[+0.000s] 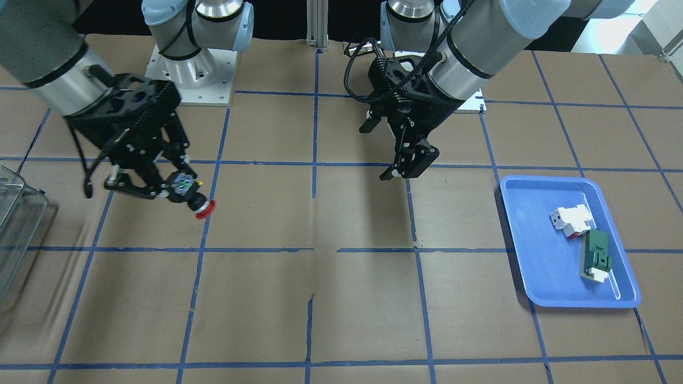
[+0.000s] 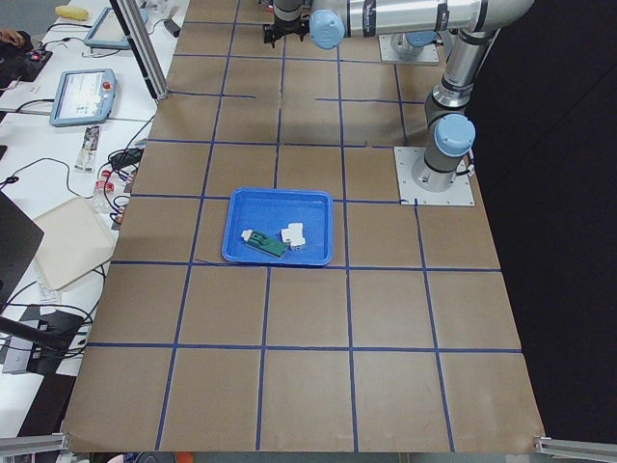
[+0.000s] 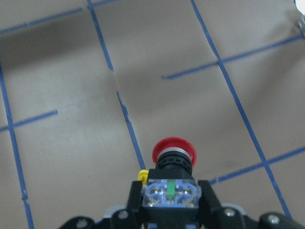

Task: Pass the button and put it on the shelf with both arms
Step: 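Move the button over the wire basket with the right gripper while the left withdraws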

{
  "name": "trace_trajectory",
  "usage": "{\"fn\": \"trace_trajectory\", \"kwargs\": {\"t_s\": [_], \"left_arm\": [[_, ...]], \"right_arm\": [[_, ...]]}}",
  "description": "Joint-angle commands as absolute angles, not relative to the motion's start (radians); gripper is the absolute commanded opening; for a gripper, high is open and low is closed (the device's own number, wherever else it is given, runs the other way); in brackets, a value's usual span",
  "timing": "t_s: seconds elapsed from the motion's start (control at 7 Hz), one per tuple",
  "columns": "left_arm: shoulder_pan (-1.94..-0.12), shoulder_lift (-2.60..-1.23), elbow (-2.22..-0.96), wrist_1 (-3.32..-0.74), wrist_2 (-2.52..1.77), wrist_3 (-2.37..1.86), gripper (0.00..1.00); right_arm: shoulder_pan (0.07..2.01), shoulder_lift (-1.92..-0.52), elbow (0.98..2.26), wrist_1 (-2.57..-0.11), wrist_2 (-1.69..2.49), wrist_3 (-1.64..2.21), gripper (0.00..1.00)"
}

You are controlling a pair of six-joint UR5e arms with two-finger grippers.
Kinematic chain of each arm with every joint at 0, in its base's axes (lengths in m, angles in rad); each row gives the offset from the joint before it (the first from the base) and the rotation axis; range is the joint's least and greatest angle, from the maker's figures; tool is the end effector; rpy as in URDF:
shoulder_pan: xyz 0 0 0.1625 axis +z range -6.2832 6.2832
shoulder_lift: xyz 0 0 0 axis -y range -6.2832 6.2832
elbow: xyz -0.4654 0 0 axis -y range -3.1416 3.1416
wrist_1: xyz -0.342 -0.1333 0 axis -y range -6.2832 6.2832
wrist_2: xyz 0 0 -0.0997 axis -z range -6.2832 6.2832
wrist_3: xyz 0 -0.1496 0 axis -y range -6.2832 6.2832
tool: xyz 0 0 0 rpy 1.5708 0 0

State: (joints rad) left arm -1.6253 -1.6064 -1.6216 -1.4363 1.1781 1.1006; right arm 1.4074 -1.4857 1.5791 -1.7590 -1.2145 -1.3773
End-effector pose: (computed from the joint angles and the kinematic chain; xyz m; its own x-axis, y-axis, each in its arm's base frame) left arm -0.2155 -0.4525 0.4648 -0.3690 0.9203 0.1303 0.8462 0.3906 -0.3625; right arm 0.1029 -0.5162 0.4642 -0.3378 -0.9409 0.0261 -0.8816 0.3065 -0.3590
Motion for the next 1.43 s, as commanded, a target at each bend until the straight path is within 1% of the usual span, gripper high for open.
{"fn": "trace_trajectory", "kwargs": {"t_s": [0.0, 0.14, 0.29, 0.43, 0.57, 0.71, 1.0, 1.14, 1.29], "left_arm": [[-1.625, -1.638, -1.431, -1.668, 1.288, 0.974, 1.0], [-1.643, -1.658, -1.387, -1.695, 1.313, 0.954, 1.0], [-1.655, -1.661, -1.385, -1.719, 1.395, 0.95, 1.0], [-1.657, -1.658, -1.405, -1.724, 1.399, 0.946, 1.0], [-1.654, -1.634, -1.432, -1.73, 1.399, 0.927, 1.0], [-1.648, -1.622, -1.462, -1.72, 1.401, 0.822, 1.0], [-1.628, -1.621, -1.463, -1.634, 1.539, 0.716, 1.0], [-1.596, -1.621, -1.474, -1.629, 1.567, 0.68, 1.0], [-1.58, -1.629, -1.462, -1.628, 1.566, 0.604, 1.0]], "right_arm": [[1.165, -1.483, 1.56, -1.724, -1.313, -1.602, 0.0], [1.079, -1.471, 1.515, -1.729, -1.395, -1.702, 0.0], [1.009, -1.422, 1.455, -1.736, -1.481, -1.791, 0.0], [0.949, -1.361, 1.4, -1.738, -1.517, -1.862, 0.0], [0.893, -1.304, 1.372, -1.747, -1.549, -1.905, 0.0], [0.868, -1.246, 1.368, -1.854, -1.583, -1.948, 0.0], [0.838, -1.227, 1.371, -1.853, -1.579, -1.965, 0.0], [0.838, -1.233, 1.376, -1.847, -1.574, -1.951, 0.58], [0.835, -1.223, 1.381, -1.818, -1.572, -1.95, 0.81]]}}
